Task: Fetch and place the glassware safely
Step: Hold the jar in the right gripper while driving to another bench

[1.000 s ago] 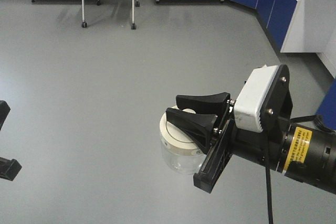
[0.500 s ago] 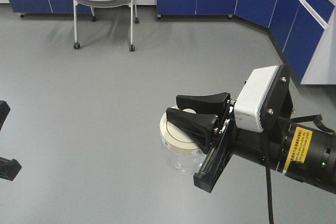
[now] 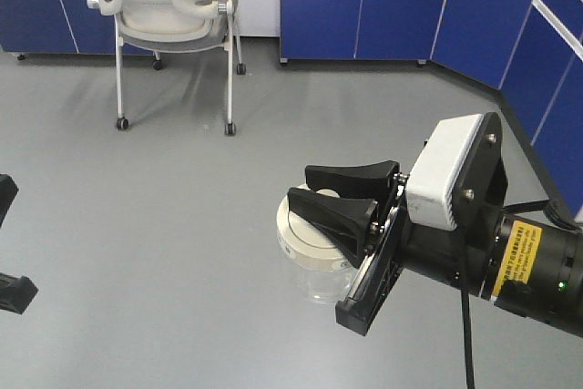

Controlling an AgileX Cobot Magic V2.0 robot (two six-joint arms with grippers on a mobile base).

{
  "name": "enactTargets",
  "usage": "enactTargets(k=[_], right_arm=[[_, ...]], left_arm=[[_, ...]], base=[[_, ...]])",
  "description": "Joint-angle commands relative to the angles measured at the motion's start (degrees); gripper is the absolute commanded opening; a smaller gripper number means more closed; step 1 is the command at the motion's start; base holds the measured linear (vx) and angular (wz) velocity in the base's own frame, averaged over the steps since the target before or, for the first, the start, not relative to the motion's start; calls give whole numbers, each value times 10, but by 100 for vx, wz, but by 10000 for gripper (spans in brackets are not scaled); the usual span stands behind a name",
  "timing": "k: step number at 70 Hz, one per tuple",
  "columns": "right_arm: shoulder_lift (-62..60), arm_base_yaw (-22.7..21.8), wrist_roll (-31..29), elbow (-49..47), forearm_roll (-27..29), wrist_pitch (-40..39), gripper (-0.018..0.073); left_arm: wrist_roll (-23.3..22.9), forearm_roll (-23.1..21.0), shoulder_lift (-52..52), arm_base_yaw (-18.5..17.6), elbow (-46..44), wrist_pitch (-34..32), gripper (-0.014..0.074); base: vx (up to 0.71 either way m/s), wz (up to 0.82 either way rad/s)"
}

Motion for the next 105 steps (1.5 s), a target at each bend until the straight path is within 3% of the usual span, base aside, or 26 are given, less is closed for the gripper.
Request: enactTargets(k=[1, 68, 105], right_arm=[[-14, 0, -2, -19, 25, -38, 0], [-14, 0, -2, -19, 25, -38, 0], [-14, 0, -2, -19, 25, -38, 0]], left_arm=[[-6, -13, -1, 0, -14, -39, 1], [-6, -13, -1, 0, -14, -39, 1], [-6, -13, -1, 0, -14, -39, 1]], base=[[69, 8], [57, -2], [32, -47]])
